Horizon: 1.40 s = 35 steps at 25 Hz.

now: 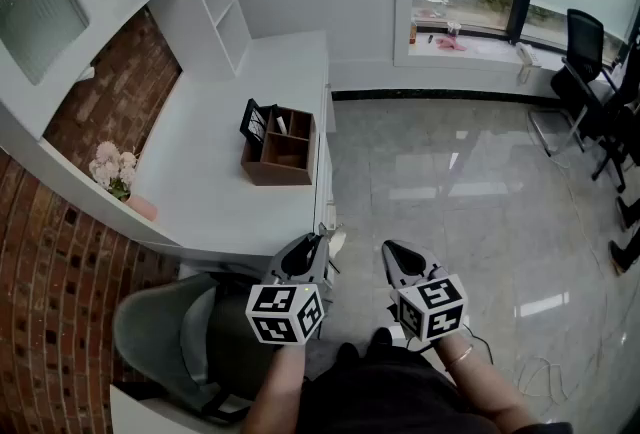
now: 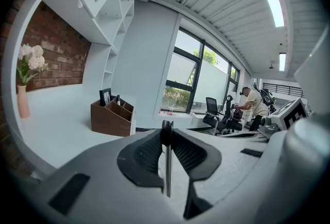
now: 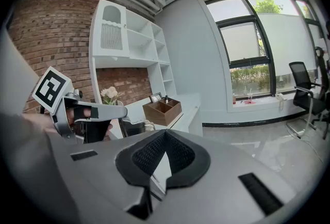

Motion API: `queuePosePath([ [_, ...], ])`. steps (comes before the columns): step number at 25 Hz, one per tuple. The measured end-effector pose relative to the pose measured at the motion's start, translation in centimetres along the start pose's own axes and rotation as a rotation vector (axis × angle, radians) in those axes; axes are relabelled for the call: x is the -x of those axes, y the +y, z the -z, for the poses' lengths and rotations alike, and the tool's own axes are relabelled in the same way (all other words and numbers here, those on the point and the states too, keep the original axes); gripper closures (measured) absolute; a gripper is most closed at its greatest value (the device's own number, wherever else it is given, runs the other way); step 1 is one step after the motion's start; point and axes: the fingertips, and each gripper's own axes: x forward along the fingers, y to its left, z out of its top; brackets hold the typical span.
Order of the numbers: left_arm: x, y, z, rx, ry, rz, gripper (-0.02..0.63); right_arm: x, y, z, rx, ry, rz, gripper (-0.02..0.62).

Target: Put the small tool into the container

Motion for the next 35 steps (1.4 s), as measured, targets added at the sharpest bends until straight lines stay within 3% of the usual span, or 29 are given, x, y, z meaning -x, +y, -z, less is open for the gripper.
queuePosePath([
  [23, -3.1, -1.5, -1.9, 0.009, -0.031, -0.077, 0.534, -0.3, -4.6, -1.6, 0.022, -0.023, -0.025, 0.591],
  [35, -6.2, 1.7, -5.0, 0.019, -0.062, -0.118, 0.534, -4.5, -6.1, -3.6, 0.014, -0.031, -0.066, 0.592],
])
